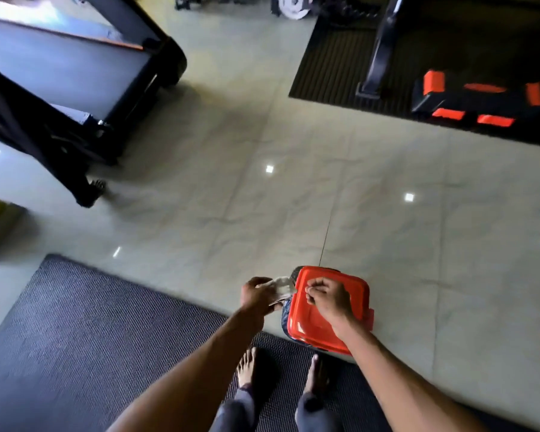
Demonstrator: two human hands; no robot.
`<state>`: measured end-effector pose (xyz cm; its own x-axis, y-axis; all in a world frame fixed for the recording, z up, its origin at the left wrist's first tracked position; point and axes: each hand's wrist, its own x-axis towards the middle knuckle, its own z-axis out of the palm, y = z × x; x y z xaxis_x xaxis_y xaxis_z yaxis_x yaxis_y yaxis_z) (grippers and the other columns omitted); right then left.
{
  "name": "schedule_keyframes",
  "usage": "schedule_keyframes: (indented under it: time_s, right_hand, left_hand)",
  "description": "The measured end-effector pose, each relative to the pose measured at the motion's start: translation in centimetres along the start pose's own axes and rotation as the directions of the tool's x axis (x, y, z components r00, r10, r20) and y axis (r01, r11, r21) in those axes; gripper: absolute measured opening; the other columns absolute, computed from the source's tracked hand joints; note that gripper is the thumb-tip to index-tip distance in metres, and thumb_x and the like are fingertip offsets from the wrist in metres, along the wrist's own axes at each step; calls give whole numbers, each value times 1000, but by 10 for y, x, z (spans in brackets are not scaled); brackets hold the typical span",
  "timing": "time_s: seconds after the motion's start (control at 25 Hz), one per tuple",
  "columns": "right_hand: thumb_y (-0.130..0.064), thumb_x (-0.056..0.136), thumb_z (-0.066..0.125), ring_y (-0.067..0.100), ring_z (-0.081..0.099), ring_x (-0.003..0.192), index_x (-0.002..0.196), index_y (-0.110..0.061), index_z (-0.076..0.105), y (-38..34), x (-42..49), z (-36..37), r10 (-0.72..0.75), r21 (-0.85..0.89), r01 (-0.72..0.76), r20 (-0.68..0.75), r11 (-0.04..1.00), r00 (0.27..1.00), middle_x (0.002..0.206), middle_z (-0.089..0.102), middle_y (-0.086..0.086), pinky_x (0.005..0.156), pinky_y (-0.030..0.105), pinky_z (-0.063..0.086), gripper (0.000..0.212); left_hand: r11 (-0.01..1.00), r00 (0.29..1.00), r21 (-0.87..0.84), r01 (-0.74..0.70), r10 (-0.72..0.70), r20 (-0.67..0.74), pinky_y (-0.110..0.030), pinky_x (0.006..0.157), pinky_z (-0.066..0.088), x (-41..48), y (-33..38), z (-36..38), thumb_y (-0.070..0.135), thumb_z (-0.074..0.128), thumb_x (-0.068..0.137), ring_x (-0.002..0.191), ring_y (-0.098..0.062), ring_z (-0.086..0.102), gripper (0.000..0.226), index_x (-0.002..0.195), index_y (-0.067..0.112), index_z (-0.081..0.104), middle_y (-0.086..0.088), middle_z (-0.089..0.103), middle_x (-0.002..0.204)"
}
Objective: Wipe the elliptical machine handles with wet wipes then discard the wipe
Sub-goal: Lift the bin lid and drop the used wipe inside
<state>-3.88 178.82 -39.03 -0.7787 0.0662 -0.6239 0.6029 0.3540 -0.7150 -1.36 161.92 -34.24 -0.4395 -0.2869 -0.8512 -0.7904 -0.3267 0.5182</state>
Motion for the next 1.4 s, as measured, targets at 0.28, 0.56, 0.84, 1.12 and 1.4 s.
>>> schedule_keyframes:
  time_s: [0.28, 0.56, 0.84, 1.12, 1.4]
  right_hand:
    - [-2, 88, 67, 20, 73, 89, 90, -17, 75, 95, 96, 46, -107, -468, 165, 148, 868, 983, 93, 77, -2, 84, 34, 59, 17]
    - [-11, 101, 54, 23, 54, 133, 140, -15, 59, 169, 174, 88, -96, -763, 552, 556, 337, 826, 147, 55, 3, 111, 40, 48, 39]
    - [-28, 101, 51, 25, 28, 152, 143, -21, 54, 204, 224, 106, 54, -708, 703, 701, -59, 711, 162, 37, 3, 125, 53, 19, 43]
    - [-35, 103, 48, 28, 15, 158, 139, -20, 58, 204, 236, 115, 85, -695, 710, 706, -110, 704, 164, 31, 5, 126, 58, 8, 40]
    - [-41, 102, 44, 30, 29, 147, 123, -19, 69, 174, 220, 106, -35, -701, 708, 712, -81, 701, 148, 47, 6, 122, 59, 20, 39]
  left_hand:
    - [984, 988, -118, 133, -140, -62, -35, 64, 63, 122, -82, 9, -3, 54, 100, 101, -32, 66, 22, 120, 1, 65, -21, 65, 114]
    - [958, 973, -200, 206, -222, -57, -36, 69, 62, 220, -143, 17, 2, 56, 102, 95, -26, 64, 18, 118, 3, 62, -17, 62, 109]
    - [942, 963, -228, 245, -263, -52, -34, 64, 62, 265, -175, 19, 3, 57, 102, 93, -25, 65, 18, 119, 3, 63, -15, 63, 106]
    - [935, 958, -240, 261, -281, -52, -34, 65, 62, 278, -186, 24, 5, 58, 102, 107, -31, 65, 19, 120, 3, 64, -17, 64, 113]
    - [941, 963, -225, 254, -267, -30, -42, 75, 61, 266, -177, 28, 6, 58, 102, 102, -30, 65, 17, 118, 5, 65, -16, 65, 109]
